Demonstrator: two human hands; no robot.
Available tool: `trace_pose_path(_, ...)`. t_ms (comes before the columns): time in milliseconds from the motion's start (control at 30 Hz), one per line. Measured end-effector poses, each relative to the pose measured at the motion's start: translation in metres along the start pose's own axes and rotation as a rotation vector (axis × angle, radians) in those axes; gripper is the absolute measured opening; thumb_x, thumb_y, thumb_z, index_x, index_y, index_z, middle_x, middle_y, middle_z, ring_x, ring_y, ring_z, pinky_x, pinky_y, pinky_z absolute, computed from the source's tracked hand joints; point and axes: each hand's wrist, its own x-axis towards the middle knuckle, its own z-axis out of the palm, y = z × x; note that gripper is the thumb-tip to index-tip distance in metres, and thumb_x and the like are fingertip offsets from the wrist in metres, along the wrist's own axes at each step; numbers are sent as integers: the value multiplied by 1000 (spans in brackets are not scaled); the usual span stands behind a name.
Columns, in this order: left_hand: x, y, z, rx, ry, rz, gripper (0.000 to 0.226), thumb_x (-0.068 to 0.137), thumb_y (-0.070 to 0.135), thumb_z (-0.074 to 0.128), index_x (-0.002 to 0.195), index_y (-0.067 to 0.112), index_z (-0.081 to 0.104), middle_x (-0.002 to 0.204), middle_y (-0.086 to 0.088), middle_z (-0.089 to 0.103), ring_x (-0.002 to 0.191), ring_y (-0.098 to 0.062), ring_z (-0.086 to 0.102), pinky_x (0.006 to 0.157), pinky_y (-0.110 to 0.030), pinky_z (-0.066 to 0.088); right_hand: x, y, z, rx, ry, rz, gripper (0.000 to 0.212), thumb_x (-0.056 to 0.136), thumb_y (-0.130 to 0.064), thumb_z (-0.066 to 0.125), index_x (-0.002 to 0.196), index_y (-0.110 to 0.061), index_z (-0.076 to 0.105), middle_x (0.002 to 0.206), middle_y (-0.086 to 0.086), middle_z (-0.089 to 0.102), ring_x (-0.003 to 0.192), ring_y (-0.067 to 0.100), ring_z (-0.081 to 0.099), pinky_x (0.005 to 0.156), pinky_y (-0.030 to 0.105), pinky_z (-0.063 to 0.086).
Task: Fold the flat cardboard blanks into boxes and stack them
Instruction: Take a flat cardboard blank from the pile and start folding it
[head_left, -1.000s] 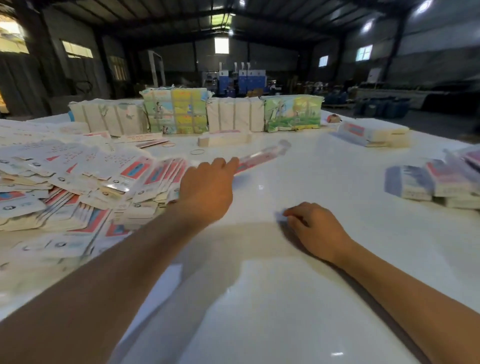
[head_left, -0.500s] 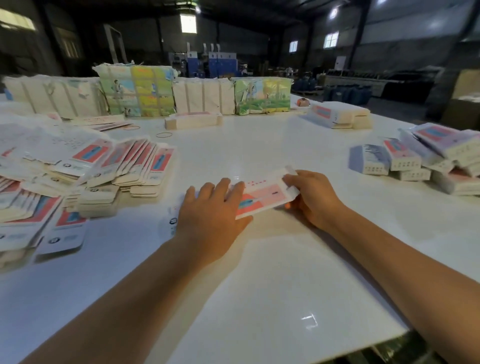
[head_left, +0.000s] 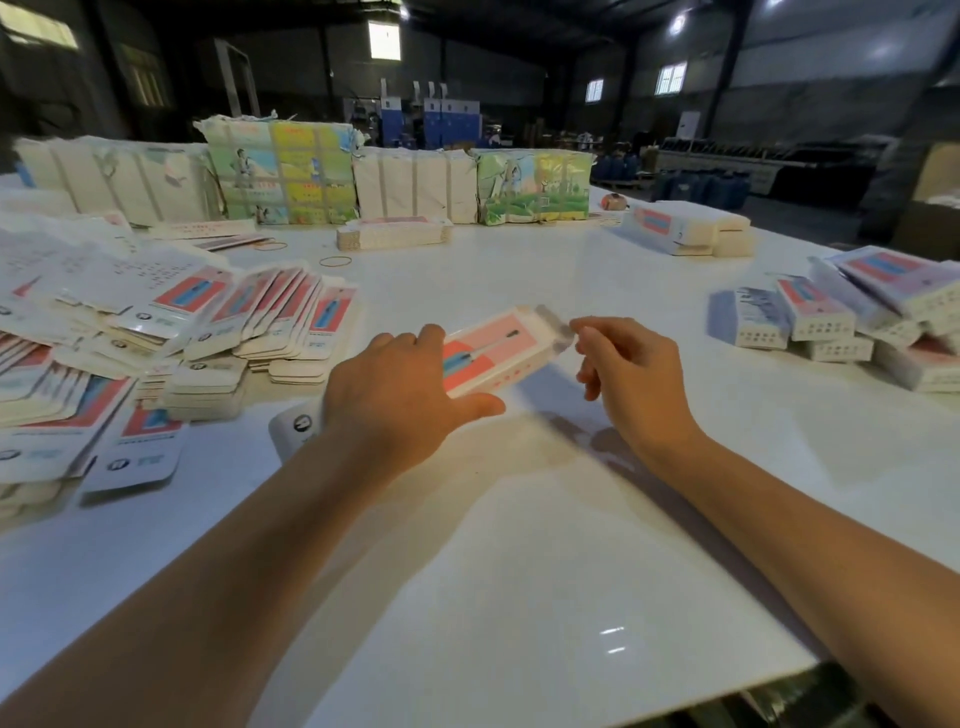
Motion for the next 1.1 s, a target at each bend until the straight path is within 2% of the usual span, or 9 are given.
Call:
trace_pose_path(167, -1, 3, 0, 26, -15, -13, 66, 70, 82, 42, 107, 27, 41, 90, 9, 45, 80, -12, 43, 61, -29, 35, -11, -1, 12, -58, -83, -100, 22, 94, -5, 53, 104, -16, 69, 94, 2, 61, 61, 4, 57, 59, 19, 48)
trace_pose_path(300, -3, 4, 1, 20, -2, -13, 67, 70, 82, 41, 109, 27, 43, 97, 6, 54, 82, -12, 46, 62, -29, 40, -9, -2, 13, 121, -99, 26, 26, 92, -1, 53, 108, -17, 66, 77, -4, 68, 57, 5, 58, 54, 19, 50)
trace_pose_path(467, -7, 7, 3, 143, 32, 105, 73, 71, 82, 36, 117, 27, 42, 104, 6, 56, 85, -10, 45, 61, -24, 37, -4, 2, 11, 89, -209, 184, 46, 96, -10, 51, 141, -14, 42, 77, 3, 61, 48, 7, 48, 49, 22, 46)
trace_pose_path(633, -10, 13, 5, 223, 88, 159, 73, 73, 81, 34, 119, 25, 41, 108, 4, 56, 94, -14, 51, 63, -25, 34, -6, 3, 13, -36, -161, 129, 20, 91, -8, 51, 86, -12, 70, 67, 3, 63, 44, 8, 44, 44, 25, 42)
trace_pose_path(800, -12, 16, 7, 249, 112, 172, 74, 74, 81, 33, 119, 23, 40, 110, 3, 56, 96, -15, 52, 63, -24, 34, -6, 1, 12, -117, -190, 83, 26, 92, -5, 48, 74, -18, 63, 57, -15, 58, 52, 2, 49, 61, 29, 40)
trace_pose_path(933, -12, 14, 6, 163, 107, 120, 73, 72, 81, 33, 115, 24, 42, 105, 4, 57, 91, -12, 50, 61, -25, 34, -2, -2, 8, -357, -76, -83, 12, 88, -20, 62, 100, -20, 66, 104, -1, 53, 95, 13, 53, 83, 26, 42)
trace_pose_path(967, -11, 14, 5, 140, 106, 102, 72, 71, 82, 33, 114, 25, 42, 104, 5, 57, 91, -12, 50, 61, -26, 33, 0, -2, 7, -359, -40, -34, 34, 85, -25, 68, 118, -20, 60, 119, 0, 46, 108, 15, 48, 93, 28, 42)
trace_pose_path(1033, -11, 14, 4, 126, 105, 93, 72, 69, 83, 33, 112, 25, 42, 103, 5, 57, 92, -12, 50, 61, -27, 32, 5, -2, 4, -41, -83, 279, 68, 82, -25, 72, 141, -16, 39, 131, 1, 41, 116, 18, 48, 95, 36, 47)
trace_pose_path(1100, -12, 16, 4, 128, 96, 107, 77, 66, 84, 27, 113, 26, 42, 105, 5, 56, 93, -12, 50, 61, -26, 33, 5, -8, 4, 509, -256, 620, 50, 87, -15, 64, 133, -6, 48, 113, 10, 60, 96, 24, 65, 76, 37, 58)
